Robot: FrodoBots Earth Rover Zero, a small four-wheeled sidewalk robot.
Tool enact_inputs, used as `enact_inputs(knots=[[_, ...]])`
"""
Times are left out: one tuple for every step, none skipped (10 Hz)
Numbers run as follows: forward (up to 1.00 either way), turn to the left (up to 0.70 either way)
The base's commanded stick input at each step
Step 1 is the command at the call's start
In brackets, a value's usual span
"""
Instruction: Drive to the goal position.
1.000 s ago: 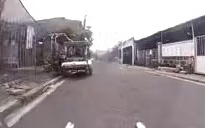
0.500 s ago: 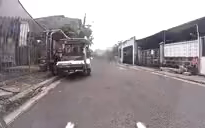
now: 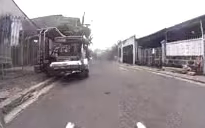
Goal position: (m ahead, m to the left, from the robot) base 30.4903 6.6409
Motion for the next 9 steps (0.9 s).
enact_inputs(knots=[[0.70,0.05],[0.70,0.02],[0.70,0.01],[0.70,0.01],[0.70,0.01],[0.70,0.01],[0.70,0.01],[0.70,0.01],[0.70,0.01]])
